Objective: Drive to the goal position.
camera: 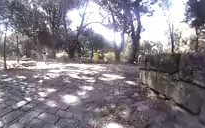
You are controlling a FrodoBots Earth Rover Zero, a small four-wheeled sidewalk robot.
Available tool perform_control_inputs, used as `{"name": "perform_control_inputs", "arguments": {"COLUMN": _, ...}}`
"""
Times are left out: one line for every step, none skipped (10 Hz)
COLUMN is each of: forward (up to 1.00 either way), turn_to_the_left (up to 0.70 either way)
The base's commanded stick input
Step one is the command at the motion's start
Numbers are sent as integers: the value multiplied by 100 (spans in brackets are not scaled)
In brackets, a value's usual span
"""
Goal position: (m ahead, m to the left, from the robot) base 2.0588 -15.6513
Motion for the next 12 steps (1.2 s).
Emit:
{"name": "perform_control_inputs", "arguments": {"forward": 0, "turn_to_the_left": 0}}
{"name": "perform_control_inputs", "arguments": {"forward": 0, "turn_to_the_left": 0}}
{"name": "perform_control_inputs", "arguments": {"forward": 0, "turn_to_the_left": 0}}
{"name": "perform_control_inputs", "arguments": {"forward": 0, "turn_to_the_left": 0}}
{"name": "perform_control_inputs", "arguments": {"forward": 22, "turn_to_the_left": 45}}
{"name": "perform_control_inputs", "arguments": {"forward": 55, "turn_to_the_left": 45}}
{"name": "perform_control_inputs", "arguments": {"forward": 70, "turn_to_the_left": 35}}
{"name": "perform_control_inputs", "arguments": {"forward": 70, "turn_to_the_left": 35}}
{"name": "perform_control_inputs", "arguments": {"forward": 70, "turn_to_the_left": 35}}
{"name": "perform_control_inputs", "arguments": {"forward": 70, "turn_to_the_left": 35}}
{"name": "perform_control_inputs", "arguments": {"forward": 70, "turn_to_the_left": 35}}
{"name": "perform_control_inputs", "arguments": {"forward": 70, "turn_to_the_left": 35}}
